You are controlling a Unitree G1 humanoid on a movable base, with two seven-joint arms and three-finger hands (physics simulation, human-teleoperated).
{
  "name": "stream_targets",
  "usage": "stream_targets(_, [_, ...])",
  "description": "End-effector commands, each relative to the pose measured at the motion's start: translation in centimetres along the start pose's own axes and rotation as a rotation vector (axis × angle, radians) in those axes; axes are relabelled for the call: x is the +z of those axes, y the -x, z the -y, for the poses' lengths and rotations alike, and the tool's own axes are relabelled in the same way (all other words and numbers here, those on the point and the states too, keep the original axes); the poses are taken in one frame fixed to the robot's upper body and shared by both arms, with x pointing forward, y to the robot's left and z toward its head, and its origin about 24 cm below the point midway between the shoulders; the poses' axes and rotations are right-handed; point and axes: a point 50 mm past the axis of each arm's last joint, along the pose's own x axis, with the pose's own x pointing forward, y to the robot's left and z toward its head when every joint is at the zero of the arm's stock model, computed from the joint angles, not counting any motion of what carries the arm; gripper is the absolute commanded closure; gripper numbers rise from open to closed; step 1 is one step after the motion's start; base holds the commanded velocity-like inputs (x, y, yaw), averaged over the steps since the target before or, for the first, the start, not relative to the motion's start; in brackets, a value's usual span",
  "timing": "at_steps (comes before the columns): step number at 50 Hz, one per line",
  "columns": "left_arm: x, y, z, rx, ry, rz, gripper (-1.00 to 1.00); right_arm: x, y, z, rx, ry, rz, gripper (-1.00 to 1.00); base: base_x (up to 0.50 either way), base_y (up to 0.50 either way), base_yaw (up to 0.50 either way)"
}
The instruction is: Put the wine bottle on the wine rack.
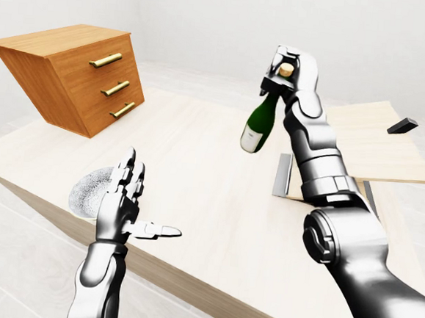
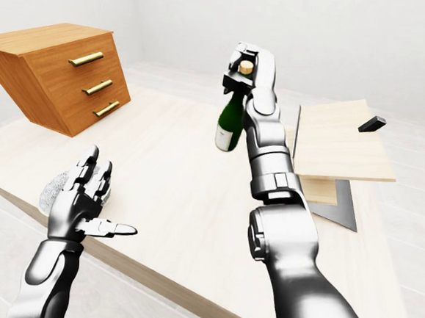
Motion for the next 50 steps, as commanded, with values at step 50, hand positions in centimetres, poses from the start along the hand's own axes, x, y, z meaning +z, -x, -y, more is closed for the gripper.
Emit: stream_targets(50, [1.5, 0.1, 0.3, -0.003, -0.013, 0.062, -1.0, 10.4, 0.6, 14.4, -0.329, -0.276, 0.244, 1.0, 0.0, 0.0, 0.0])
